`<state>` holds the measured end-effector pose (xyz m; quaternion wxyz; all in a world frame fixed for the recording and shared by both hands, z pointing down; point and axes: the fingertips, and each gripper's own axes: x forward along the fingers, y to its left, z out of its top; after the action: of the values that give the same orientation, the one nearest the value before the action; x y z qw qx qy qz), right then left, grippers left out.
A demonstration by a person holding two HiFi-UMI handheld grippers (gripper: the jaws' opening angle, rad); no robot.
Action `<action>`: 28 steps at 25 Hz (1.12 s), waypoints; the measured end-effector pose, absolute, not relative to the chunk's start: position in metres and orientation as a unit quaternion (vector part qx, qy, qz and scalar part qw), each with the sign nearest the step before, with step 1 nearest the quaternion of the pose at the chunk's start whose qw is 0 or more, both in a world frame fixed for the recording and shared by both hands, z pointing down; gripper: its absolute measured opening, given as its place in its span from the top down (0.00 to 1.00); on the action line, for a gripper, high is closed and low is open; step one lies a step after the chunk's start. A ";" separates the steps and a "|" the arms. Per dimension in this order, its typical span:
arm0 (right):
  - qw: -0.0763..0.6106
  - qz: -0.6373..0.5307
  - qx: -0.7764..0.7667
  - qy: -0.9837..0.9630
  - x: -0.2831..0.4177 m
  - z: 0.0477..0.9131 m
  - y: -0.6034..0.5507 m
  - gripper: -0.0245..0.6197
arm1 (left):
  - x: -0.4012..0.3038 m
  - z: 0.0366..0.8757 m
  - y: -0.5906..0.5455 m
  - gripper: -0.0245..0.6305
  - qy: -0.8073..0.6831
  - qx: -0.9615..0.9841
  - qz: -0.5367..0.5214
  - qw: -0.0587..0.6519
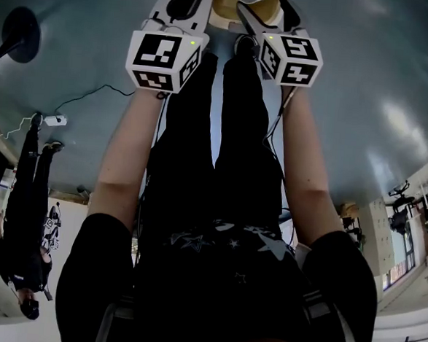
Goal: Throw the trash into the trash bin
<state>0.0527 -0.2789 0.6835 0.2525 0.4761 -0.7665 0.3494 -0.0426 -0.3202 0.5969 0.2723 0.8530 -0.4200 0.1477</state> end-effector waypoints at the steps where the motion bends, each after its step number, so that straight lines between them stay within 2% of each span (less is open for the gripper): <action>1: 0.253 0.350 0.476 -0.766 0.052 0.684 -0.278 0.36 | -0.042 0.597 -0.319 0.95 -0.418 0.853 0.148 0.273; 21: 0.235 0.343 0.490 -0.766 0.050 0.644 -0.268 0.37 | -0.045 0.567 -0.302 0.95 -0.404 0.866 0.141 0.258; 24: 0.233 0.336 0.501 -0.763 0.051 0.625 -0.267 0.45 | -0.050 0.549 -0.301 0.95 -0.400 0.870 0.139 0.251; 28: 0.225 0.333 0.510 -0.760 0.042 0.600 -0.264 0.49 | -0.065 0.524 -0.304 0.95 -0.396 0.876 0.136 0.240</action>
<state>0.0418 -0.2644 0.5999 0.2252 0.5100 -0.7605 0.3330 -0.0653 -0.3040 0.5244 0.2400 0.8759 -0.3958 0.1359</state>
